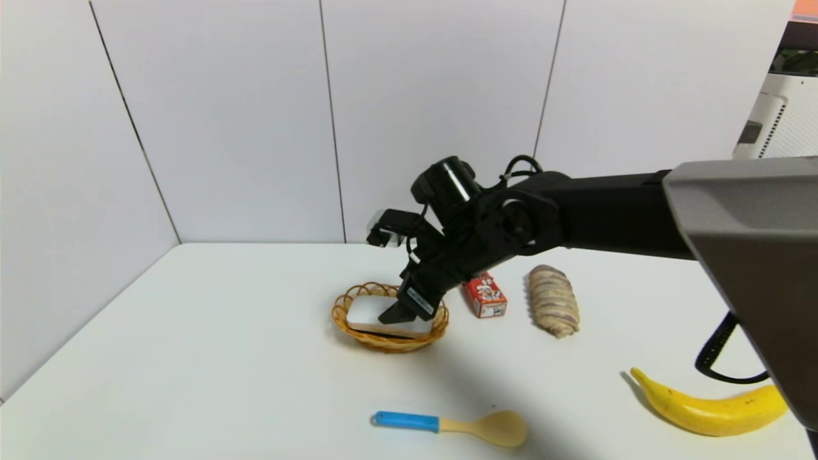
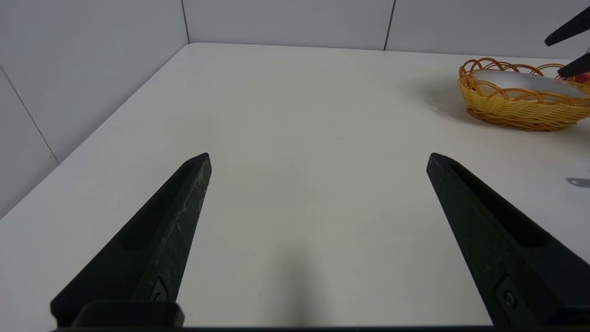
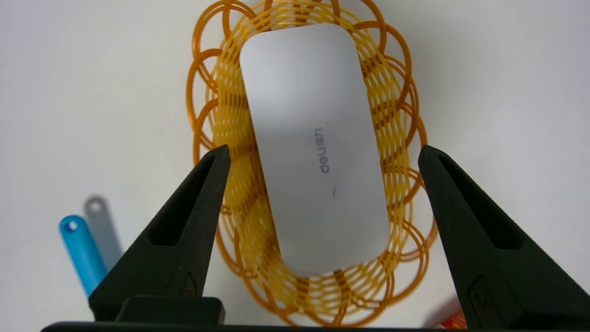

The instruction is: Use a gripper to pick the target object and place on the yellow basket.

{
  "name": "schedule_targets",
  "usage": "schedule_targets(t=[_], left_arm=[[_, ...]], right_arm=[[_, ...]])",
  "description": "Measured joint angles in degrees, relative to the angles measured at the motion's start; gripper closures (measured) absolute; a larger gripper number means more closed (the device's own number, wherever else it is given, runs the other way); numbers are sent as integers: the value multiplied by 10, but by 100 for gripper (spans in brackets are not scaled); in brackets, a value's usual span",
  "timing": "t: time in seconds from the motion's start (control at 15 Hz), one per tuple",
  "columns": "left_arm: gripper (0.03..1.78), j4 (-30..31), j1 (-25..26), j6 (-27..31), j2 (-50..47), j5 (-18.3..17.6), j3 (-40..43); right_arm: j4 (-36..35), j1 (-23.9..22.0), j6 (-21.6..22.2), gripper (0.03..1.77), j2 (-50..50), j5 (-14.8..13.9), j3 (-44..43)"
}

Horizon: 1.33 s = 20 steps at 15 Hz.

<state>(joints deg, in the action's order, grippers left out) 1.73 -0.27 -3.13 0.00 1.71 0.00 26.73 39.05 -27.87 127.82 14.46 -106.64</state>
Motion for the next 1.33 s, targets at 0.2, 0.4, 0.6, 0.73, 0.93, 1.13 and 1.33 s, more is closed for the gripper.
schedule_targets(t=[0.2,0.4,0.6,0.73,0.93,1.13,1.33], left_arm=[[12,0,0,0,0,0,0],[12,0,0,0,0,0,0],[12,0,0,0,0,0,0],[12,0,0,0,0,0,0],[12,0,0,0,0,0,0],[12,0,0,0,0,0,0],[12,0,0,0,0,0,0]], right_arm=[[30,-18,21,28,-78,0,44],[115,-63,52,22,-206,0,134],[186,-143,80,17,-378,-2,299],[202,-215,90,15,-510,-18,423],[172,-311,125,13,-716,-87,595],[44,-361,182,12,-912,-179,795],[-191,-382,208,11,-1074,-228,993]])
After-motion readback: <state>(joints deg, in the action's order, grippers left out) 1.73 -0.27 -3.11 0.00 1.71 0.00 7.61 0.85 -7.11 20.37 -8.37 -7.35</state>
